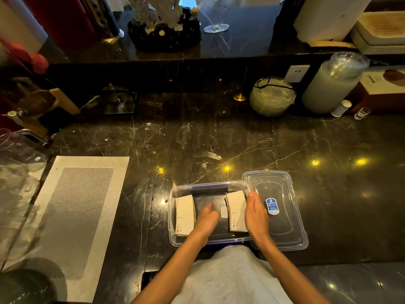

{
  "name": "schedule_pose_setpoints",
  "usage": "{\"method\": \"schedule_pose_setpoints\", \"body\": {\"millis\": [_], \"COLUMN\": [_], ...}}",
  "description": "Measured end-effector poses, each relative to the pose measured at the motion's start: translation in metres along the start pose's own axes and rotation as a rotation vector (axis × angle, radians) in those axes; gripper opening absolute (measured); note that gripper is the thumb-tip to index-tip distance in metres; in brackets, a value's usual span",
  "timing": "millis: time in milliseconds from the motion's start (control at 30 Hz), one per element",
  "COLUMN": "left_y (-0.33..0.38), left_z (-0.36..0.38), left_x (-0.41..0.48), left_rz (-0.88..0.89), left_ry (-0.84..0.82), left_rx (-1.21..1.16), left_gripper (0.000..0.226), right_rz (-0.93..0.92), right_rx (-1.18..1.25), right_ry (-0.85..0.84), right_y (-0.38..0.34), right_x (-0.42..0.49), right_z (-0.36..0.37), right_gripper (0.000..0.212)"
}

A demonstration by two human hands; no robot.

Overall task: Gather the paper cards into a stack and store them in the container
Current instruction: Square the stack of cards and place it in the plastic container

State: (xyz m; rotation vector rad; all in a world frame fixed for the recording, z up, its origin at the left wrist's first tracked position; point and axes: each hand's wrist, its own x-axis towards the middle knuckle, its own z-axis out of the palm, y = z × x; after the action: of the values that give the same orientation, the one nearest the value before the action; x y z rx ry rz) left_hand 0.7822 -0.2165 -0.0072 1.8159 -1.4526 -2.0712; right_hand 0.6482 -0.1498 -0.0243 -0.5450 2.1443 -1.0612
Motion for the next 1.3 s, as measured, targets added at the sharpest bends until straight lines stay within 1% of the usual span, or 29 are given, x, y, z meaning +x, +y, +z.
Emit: {"method": "schedule_pose_setpoints", "body": {"millis": [67,167,367,500,600,700,833,900,967,1067,1100,1133,1200,1233,1300], "left_y": [0.004,0.011,0.014,0.011,0.01,0.006,-0.004,-0.01,-0.021,-0.043,-0.05,-0.055,-0.061,-0.062,-0.061], "left_z": [0.011,0.025,0.034,0.032,0.03,0.021,0.007,0.0,-0.003,-0.002,-0.002,-0.001,-0.001,-0.001,-0.002], "left_x": [0.0,0.0,-0.006,-0.006,-0.006,-0.006,-0.006,-0.006,-0.01,-0.017,-0.019,-0.021,-0.02,-0.019,-0.019], "left_rz": [0.012,-0.017,-0.029,0.002,0.007,0.022,0.065,0.154,0.285,0.61,0.67,0.663,0.61,0.603,0.64], "left_ry": [-0.054,-0.109,-0.145,-0.169,-0.2,-0.196,-0.081,-0.003,0.068,0.252,0.297,0.322,0.339,0.337,0.316], "left_rx": [0.032,0.038,-0.083,-0.086,-0.133,-0.166,-0.135,0.033,0.3,0.904,1.074,1.174,1.254,1.294,1.372], "left_gripper": [0.042,0.032,0.032,0.034,0.035,0.031,0.03,0.028,0.035,0.035,0.039,0.043,0.055,0.056,0.049], "right_rz": [-0.015,-0.04,-0.053,-0.048,-0.028,-0.022,-0.019,-0.016,-0.014,-0.025,-0.027,-0.029,-0.04,-0.043,-0.041], "right_rx": [-0.004,-0.014,-0.012,0.001,-0.002,0.008,0.023,0.03,0.033,0.068,0.073,0.07,0.055,0.049,0.051], "right_ry": [0.013,0.05,0.062,0.057,0.054,0.057,0.065,0.057,0.05,0.047,0.051,0.059,0.076,0.079,0.063], "right_y": [0.002,0.003,0.007,0.009,0.01,0.012,0.014,0.014,0.014,0.015,0.015,0.015,0.015,0.016,0.016], "right_x": [0.001,0.002,0.005,0.005,0.005,0.005,0.005,0.006,0.005,0.005,0.004,0.004,0.005,0.005,0.005], "right_z": [0.001,0.002,0.002,0.003,0.003,0.004,0.004,0.004,0.003,0.003,0.003,0.003,0.004,0.004,0.004], "right_gripper": [0.037,0.036,0.037,0.037,0.035,0.035,0.037,0.038,0.039,0.038,0.038,0.037,0.037,0.038,0.039]}}
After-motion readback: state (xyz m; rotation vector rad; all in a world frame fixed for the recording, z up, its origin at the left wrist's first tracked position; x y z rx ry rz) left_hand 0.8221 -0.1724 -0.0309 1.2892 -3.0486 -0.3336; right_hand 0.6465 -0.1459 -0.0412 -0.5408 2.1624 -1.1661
